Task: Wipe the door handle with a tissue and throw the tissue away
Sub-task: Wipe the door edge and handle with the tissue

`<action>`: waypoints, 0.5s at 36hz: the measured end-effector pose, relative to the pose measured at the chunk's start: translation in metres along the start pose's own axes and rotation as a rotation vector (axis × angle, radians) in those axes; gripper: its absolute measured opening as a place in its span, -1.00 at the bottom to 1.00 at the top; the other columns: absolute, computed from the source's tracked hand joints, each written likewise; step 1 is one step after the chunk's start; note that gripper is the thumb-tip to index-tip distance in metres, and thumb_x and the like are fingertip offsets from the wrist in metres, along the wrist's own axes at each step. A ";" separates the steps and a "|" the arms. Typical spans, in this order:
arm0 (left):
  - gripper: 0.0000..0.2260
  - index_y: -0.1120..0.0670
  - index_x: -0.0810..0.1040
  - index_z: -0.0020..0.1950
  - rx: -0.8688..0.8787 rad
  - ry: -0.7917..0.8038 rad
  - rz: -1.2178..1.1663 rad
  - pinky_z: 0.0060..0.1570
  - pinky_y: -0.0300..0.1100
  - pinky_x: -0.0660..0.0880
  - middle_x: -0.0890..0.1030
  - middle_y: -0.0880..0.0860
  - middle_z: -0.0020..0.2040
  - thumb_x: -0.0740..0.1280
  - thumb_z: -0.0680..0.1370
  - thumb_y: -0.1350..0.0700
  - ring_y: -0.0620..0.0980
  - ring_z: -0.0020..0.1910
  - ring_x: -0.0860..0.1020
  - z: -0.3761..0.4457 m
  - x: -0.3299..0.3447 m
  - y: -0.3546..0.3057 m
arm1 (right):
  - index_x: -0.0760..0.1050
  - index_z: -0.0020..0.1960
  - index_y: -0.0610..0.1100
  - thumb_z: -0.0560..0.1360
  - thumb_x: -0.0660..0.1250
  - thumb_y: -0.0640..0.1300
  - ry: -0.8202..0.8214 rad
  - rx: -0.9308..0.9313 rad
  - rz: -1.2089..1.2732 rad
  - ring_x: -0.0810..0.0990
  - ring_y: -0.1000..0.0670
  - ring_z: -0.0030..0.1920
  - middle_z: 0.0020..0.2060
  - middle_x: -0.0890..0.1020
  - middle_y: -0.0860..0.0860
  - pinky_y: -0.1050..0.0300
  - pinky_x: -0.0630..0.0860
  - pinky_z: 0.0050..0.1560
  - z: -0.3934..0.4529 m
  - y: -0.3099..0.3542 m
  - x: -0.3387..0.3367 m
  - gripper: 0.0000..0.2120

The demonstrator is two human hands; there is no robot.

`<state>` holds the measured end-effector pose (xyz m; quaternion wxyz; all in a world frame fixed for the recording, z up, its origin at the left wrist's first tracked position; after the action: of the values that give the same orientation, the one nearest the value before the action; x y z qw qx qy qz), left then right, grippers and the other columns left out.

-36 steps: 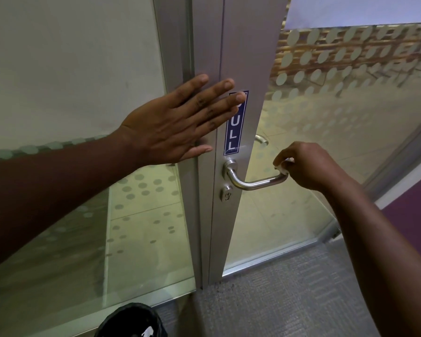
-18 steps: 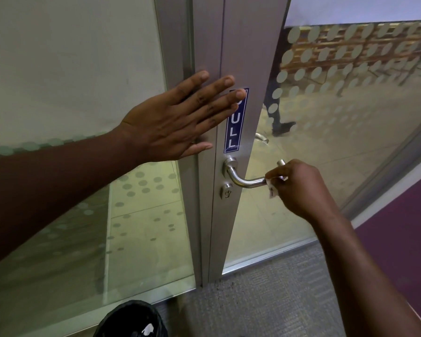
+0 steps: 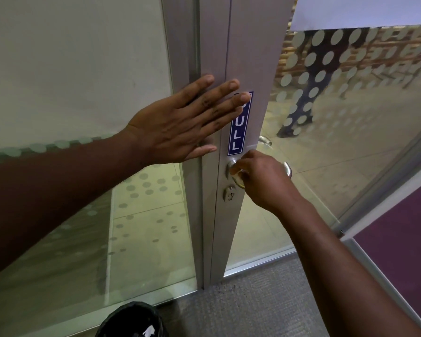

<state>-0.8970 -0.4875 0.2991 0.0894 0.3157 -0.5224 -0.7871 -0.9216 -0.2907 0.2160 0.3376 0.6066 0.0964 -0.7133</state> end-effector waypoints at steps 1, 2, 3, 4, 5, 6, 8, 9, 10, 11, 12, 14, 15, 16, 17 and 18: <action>-0.30 0.24 -0.21 0.67 0.002 0.001 0.007 0.60 0.10 0.01 -0.22 0.27 0.64 -0.36 0.68 -0.22 0.21 0.66 -0.01 0.000 0.000 0.000 | 0.64 0.17 -0.04 0.46 0.44 -0.32 0.017 -0.011 -0.020 0.60 -0.10 0.14 0.18 0.60 -0.05 0.09 0.58 0.09 0.002 0.001 0.001 -0.67; -0.30 0.24 -0.21 0.67 0.004 0.004 0.012 0.60 0.10 0.02 -0.22 0.27 0.63 -0.37 0.68 -0.21 0.21 0.66 -0.01 0.000 0.000 0.000 | 0.64 0.17 -0.04 0.46 0.43 -0.32 0.026 -0.022 -0.038 0.60 -0.10 0.14 0.17 0.60 -0.04 0.08 0.60 0.09 0.003 0.002 0.002 -0.67; -0.30 0.24 -0.21 0.67 0.007 0.008 0.015 0.60 0.10 0.02 -0.22 0.27 0.63 -0.37 0.68 -0.21 0.21 0.66 -0.01 0.000 0.000 0.000 | 0.64 0.17 -0.04 0.47 0.42 -0.33 0.030 -0.032 -0.051 0.61 -0.10 0.13 0.16 0.61 -0.04 0.06 0.60 0.09 0.004 0.003 0.003 -0.67; -0.30 0.24 -0.21 0.67 0.009 0.011 0.017 0.60 0.09 0.02 -0.21 0.27 0.64 -0.37 0.68 -0.21 0.21 0.66 -0.01 0.000 0.000 0.000 | 0.64 0.17 -0.04 0.47 0.41 -0.33 0.033 -0.041 -0.061 0.61 -0.10 0.12 0.16 0.61 -0.03 0.04 0.61 0.08 0.005 0.003 0.004 -0.67; -0.30 0.24 -0.21 0.67 0.010 0.013 0.018 0.60 0.09 0.02 -0.20 0.27 0.64 -0.38 0.68 -0.21 0.21 0.66 0.00 0.000 0.000 0.000 | 0.63 0.17 -0.04 0.47 0.41 -0.33 0.037 -0.047 -0.070 0.62 -0.10 0.10 0.15 0.61 -0.03 0.03 0.61 0.08 0.005 0.003 0.004 -0.67; -0.30 0.23 -0.21 0.67 0.011 0.013 0.020 0.60 0.09 0.02 -0.19 0.26 0.64 -0.38 0.68 -0.21 0.21 0.66 0.00 -0.001 0.000 0.000 | 0.63 0.17 -0.05 0.47 0.41 -0.33 0.043 -0.052 -0.081 0.62 -0.09 0.08 0.14 0.61 -0.02 0.03 0.61 0.07 0.005 0.003 0.004 -0.67; -0.30 0.23 -0.21 0.67 0.010 0.014 0.014 0.61 0.09 0.02 -0.15 0.25 0.66 -0.37 0.68 -0.21 0.21 0.66 -0.01 -0.001 0.001 0.000 | 0.64 0.17 -0.04 0.47 0.40 -0.33 0.049 -0.069 -0.106 0.62 -0.06 0.03 0.12 0.61 -0.01 0.05 0.61 0.03 0.004 0.002 0.005 -0.66; -0.30 0.23 -0.21 0.67 0.008 0.012 0.008 0.61 0.09 0.01 -0.14 0.25 0.67 -0.37 0.68 -0.21 0.21 0.66 -0.01 0.000 0.002 0.000 | 0.64 0.17 -0.03 0.47 0.40 -0.33 0.052 -0.077 -0.117 0.62 -0.05 0.01 0.11 0.61 -0.01 0.05 0.61 0.01 0.002 0.001 0.005 -0.66; -0.31 0.23 -0.21 0.67 0.005 0.008 -0.001 0.61 0.09 0.00 -0.16 0.25 0.66 -0.37 0.68 -0.21 0.21 0.66 -0.02 0.000 0.002 0.000 | 0.64 0.17 -0.02 0.48 0.39 -0.33 0.056 -0.084 -0.127 0.62 -0.05 0.00 0.11 0.60 0.00 0.05 0.61 0.00 0.000 0.000 0.005 -0.66; -0.31 0.23 -0.22 0.67 0.001 0.002 -0.011 0.61 0.10 -0.01 -0.20 0.25 0.65 -0.37 0.68 -0.21 0.21 0.66 -0.03 0.000 0.002 0.000 | 0.64 0.18 0.00 0.48 0.38 -0.34 0.061 -0.091 -0.136 0.62 -0.05 -0.01 0.10 0.60 0.00 0.04 0.60 0.00 -0.004 -0.002 0.005 -0.64; -0.31 0.23 -0.24 0.67 -0.003 -0.004 -0.021 0.61 0.10 -0.03 -0.23 0.26 0.64 -0.38 0.68 -0.21 0.21 0.66 -0.03 0.000 0.003 0.000 | 0.65 0.17 0.01 0.48 0.37 -0.36 0.059 -0.105 -0.145 0.62 -0.05 -0.01 0.10 0.61 0.01 0.04 0.59 -0.01 -0.009 -0.004 0.005 -0.63; -0.31 0.24 -0.26 0.66 -0.010 -0.012 -0.040 0.61 0.10 -0.05 -0.26 0.26 0.63 -0.37 0.68 -0.20 0.21 0.66 -0.04 -0.001 0.003 0.000 | 0.67 0.15 0.02 0.48 0.37 -0.37 0.022 -0.144 -0.163 0.59 -0.05 -0.01 0.09 0.62 0.03 0.04 0.54 -0.02 -0.019 -0.009 0.003 -0.62; -0.31 0.24 -0.26 0.66 -0.012 -0.016 -0.049 0.61 0.10 -0.06 -0.27 0.26 0.63 -0.37 0.68 -0.20 0.21 0.66 -0.05 0.000 0.004 0.001 | 0.68 0.13 0.03 0.48 0.38 -0.38 0.006 -0.154 -0.173 0.58 -0.05 -0.03 0.08 0.63 0.04 0.01 0.52 -0.02 -0.023 -0.012 0.001 -0.62; -0.32 0.23 -0.26 0.66 -0.015 -0.019 -0.056 0.61 0.11 -0.07 -0.26 0.26 0.63 -0.36 0.68 -0.21 0.21 0.66 -0.05 0.000 0.004 0.001 | 0.69 0.11 0.04 0.47 0.38 -0.38 0.003 -0.156 -0.185 0.56 -0.06 -0.06 0.06 0.63 0.04 -0.01 0.53 -0.02 -0.027 -0.017 0.000 -0.62; -0.32 0.23 -0.24 0.67 -0.016 -0.024 -0.059 0.61 0.11 -0.08 -0.25 0.26 0.63 -0.35 0.69 -0.21 0.20 0.66 -0.05 0.000 0.005 0.001 | 0.69 0.08 0.03 0.47 0.38 -0.40 0.008 -0.151 -0.192 0.55 -0.06 -0.09 0.04 0.64 0.04 -0.02 0.55 -0.02 -0.031 -0.021 -0.002 -0.62; -0.32 0.22 -0.22 0.67 -0.015 -0.031 -0.055 0.61 0.11 -0.08 -0.23 0.25 0.64 -0.34 0.69 -0.21 0.20 0.66 -0.04 0.000 0.005 0.000 | 0.70 0.03 0.01 0.45 0.37 -0.41 0.008 -0.140 -0.178 0.56 -0.07 -0.13 0.02 0.64 0.03 -0.05 0.56 0.00 -0.034 -0.027 -0.004 -0.64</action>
<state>-0.9012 -0.4901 0.2973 0.0620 0.3172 -0.5087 -0.7980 -0.9104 -0.2506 0.2043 0.3141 0.5734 0.2009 -0.7295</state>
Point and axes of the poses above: each hand's wrist, its own z-axis towards the middle knuckle, its own x-axis out of the palm, y = z × x, the point moved 2 cm from there along z, towards the middle knuckle
